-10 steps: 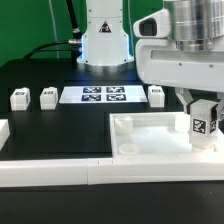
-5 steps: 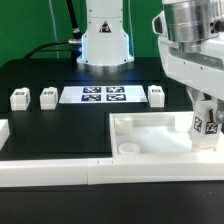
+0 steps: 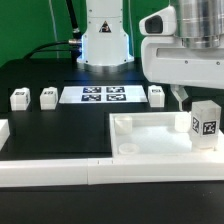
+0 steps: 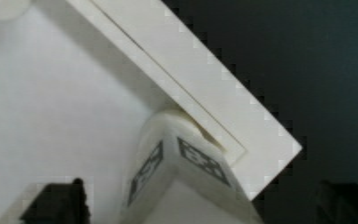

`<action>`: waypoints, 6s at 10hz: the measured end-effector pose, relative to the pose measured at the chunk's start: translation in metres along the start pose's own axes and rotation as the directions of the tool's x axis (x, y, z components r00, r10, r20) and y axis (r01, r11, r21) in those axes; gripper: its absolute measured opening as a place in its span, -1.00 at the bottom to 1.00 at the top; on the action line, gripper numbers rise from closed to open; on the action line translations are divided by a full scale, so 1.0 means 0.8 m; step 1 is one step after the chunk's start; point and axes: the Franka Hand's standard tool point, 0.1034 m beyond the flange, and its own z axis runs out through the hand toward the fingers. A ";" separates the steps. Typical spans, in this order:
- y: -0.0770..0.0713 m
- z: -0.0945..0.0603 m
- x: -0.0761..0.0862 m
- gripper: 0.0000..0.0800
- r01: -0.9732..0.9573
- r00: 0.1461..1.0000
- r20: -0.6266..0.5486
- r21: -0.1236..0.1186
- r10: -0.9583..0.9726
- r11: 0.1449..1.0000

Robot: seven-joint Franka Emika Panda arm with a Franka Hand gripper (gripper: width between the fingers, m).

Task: Assemble square table

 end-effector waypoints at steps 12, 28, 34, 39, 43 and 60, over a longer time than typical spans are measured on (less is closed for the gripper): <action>0.002 0.001 0.011 -0.26 0.462 0.885 -0.042 -0.044 -0.464 0.886; 0.002 0.002 0.008 0.62 0.092 0.994 -0.054 0.010 -0.092 0.996; 0.002 0.005 0.005 0.62 0.739 0.666 -0.038 -0.111 -0.745 0.665; 0.003 0.005 0.006 -0.28 0.626 0.772 -0.054 -0.101 -0.633 0.773; 0.005 0.004 0.008 -0.28 0.396 0.913 -0.076 -0.076 -0.401 0.915; 0.007 0.016 -0.002 0.62 0.102 0.994 -0.026 -0.038 -0.103 0.994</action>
Offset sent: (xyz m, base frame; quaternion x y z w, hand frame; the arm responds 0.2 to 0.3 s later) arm 0.0162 -0.0219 0.0020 -0.0849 0.0220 -0.3476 0.9335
